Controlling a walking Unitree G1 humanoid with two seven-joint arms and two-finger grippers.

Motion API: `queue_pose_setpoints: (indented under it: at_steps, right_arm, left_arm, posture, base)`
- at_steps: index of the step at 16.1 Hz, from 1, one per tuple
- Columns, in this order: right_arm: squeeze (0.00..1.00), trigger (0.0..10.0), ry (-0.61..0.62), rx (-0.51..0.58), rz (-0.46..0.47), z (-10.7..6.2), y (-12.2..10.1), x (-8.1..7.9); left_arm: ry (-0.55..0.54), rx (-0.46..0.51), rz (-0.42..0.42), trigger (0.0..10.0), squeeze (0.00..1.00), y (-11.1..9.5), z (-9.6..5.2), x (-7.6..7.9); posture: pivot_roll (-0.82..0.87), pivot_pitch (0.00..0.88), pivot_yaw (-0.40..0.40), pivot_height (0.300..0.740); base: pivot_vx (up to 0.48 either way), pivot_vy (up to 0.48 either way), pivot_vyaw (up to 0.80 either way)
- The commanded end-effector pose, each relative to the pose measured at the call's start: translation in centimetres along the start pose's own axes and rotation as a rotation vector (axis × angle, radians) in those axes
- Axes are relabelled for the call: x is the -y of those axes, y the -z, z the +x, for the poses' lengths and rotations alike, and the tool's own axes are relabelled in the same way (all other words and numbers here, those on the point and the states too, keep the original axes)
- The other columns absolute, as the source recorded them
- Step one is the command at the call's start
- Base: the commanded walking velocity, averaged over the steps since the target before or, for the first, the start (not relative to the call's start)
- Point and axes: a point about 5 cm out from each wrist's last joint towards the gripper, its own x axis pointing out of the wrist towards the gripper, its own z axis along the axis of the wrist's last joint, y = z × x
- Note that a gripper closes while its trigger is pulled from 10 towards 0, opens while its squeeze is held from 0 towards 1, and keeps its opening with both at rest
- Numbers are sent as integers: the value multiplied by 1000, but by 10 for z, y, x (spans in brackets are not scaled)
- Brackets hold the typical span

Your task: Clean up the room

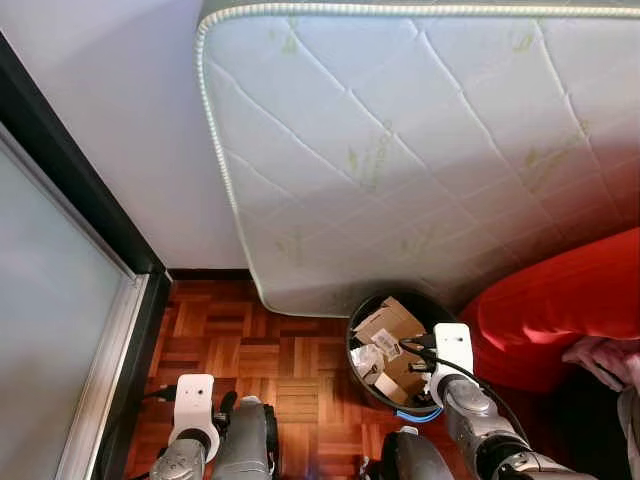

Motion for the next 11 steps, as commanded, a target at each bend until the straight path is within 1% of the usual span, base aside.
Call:
queue_pose_setpoints:
  at_steps: [1,5,11]
  right_arm:
    - [1000,10000,17,-40,26,-1,8,2]
    - [1000,10000,31,-56,25,-2,13,4]
    - [1000,10000,33,-60,19,-2,14,5]
  left_arm:
    - [-15,-22,-25,10000,0,9,-5,-1]
    - [-18,-24,-30,10000,0,9,-5,-2]
    - [-10,-33,-29,10000,0,10,-5,-1]
  posture:
    - [92,271,-29,648]
    - [91,267,-27,648]
    - [88,266,-25,648]
  base:
    - [0,0,0]
    - [0,0,0]
    - [0,0,0]
